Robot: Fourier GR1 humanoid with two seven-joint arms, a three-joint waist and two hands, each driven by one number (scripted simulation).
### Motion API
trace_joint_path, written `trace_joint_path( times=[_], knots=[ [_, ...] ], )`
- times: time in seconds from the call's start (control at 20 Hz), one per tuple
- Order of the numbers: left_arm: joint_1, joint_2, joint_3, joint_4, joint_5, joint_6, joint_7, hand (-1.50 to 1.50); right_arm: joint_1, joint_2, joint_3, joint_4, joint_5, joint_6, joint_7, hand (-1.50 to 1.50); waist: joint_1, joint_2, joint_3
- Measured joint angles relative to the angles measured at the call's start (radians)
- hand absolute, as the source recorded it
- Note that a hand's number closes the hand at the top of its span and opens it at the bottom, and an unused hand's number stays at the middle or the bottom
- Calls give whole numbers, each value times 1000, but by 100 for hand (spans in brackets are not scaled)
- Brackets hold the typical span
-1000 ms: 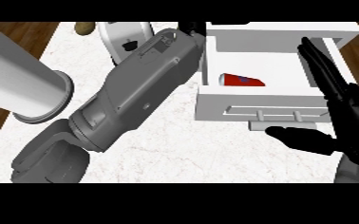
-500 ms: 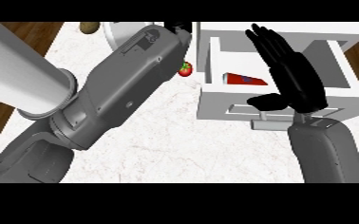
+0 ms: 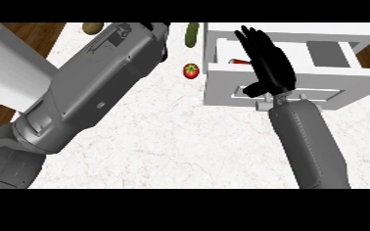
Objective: Pick up the can, place it into the drawer and close the drawer
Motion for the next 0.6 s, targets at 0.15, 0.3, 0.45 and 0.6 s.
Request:
trace_joint_path(
  times=[0.15, 0.3, 0.45, 0.6],
  knots=[
    [36, 34, -4, -59, -15, 5, 30, -150, -60, -7, -16, 121, 34, -73, -13, -150, 4, -4, -4],
    [49, 64, 5, -93, -26, 4, 51, -150, -115, -13, -37, 236, 62, -163, -30, -150, 9, -8, -11],
    [83, 80, 7, -127, -39, -4, 52, -150, -169, -15, -60, 336, 82, -238, -33, -150, 11, -10, -15],
    [110, 106, 9, -177, -47, -6, 71, -150, -220, -21, -87, 430, 93, -304, -36, -150, 18, -10, -15]
  ],
)
